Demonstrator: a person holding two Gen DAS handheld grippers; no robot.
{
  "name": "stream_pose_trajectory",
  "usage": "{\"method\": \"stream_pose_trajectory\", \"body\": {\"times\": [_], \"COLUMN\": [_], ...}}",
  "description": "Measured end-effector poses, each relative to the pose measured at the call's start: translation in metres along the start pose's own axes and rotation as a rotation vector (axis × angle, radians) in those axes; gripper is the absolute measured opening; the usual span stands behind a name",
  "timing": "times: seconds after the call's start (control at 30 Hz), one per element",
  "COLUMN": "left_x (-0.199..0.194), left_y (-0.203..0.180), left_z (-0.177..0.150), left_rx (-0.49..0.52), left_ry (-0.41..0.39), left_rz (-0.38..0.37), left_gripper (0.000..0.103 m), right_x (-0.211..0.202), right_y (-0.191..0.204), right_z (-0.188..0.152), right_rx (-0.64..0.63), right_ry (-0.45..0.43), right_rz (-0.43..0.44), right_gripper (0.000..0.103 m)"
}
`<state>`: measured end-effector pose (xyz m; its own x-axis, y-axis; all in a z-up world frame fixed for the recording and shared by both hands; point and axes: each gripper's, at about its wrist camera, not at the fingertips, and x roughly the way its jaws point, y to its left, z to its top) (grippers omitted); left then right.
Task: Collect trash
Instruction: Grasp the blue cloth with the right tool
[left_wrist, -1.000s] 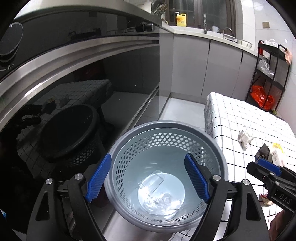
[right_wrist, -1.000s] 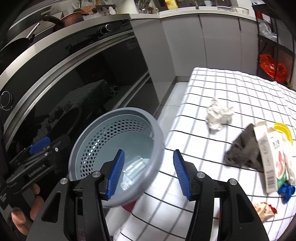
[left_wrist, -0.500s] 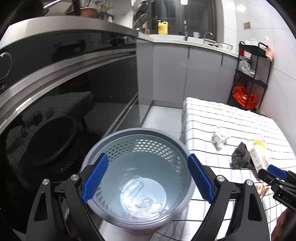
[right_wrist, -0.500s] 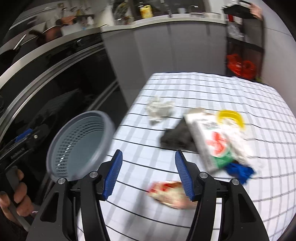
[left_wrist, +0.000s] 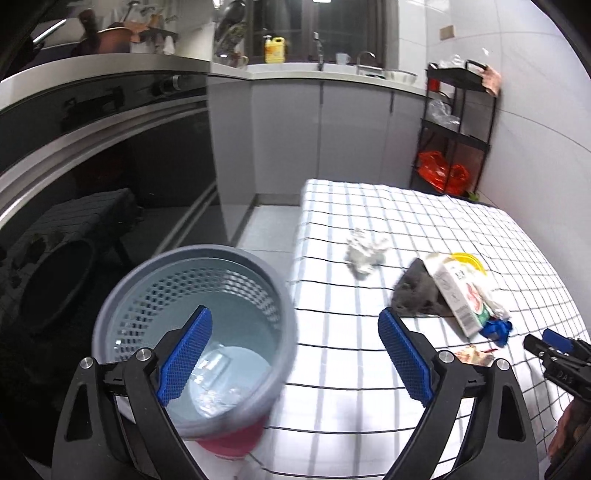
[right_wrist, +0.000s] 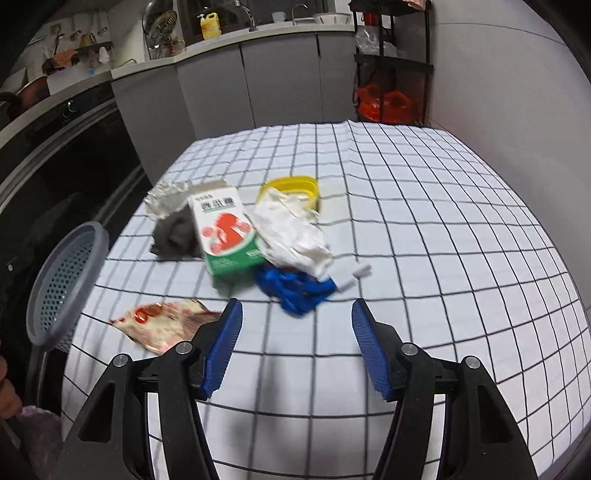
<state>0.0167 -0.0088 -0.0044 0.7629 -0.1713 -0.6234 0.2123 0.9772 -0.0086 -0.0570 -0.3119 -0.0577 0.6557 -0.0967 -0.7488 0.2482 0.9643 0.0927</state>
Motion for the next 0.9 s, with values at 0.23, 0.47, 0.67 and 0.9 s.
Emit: {"method": "stream_pose_trajectory", "body": {"times": [0.23,0.47,0.67,0.9], "left_x": [0.010,0.019,0.022,0.025], "left_y": [-0.036,-0.058,-0.067,-0.069], "left_z": [-0.014,-0.024,-0.027,-0.028], "left_rx": [0.027,0.053,0.087,0.088], "left_ry": [0.055,0.097,0.100,0.113], "left_rz": [-0.065,-0.095,-0.097,-0.104], "left_gripper": [0.090,0.090,0.090,0.091], "right_x": [0.016,0.036,0.053,0.062], "right_y": [-0.008,0.004,0.004,0.007], "right_z": [-0.006,0.006,0.010,0.012], "right_rx": [-0.006,-0.022,-0.020,-0.032], "right_ry": [0.030,0.047,0.071,0.080], "right_rz": [-0.010,-0.013,-0.024,-0.021], "right_gripper": [0.061,0.062,0.062,0.045]}}
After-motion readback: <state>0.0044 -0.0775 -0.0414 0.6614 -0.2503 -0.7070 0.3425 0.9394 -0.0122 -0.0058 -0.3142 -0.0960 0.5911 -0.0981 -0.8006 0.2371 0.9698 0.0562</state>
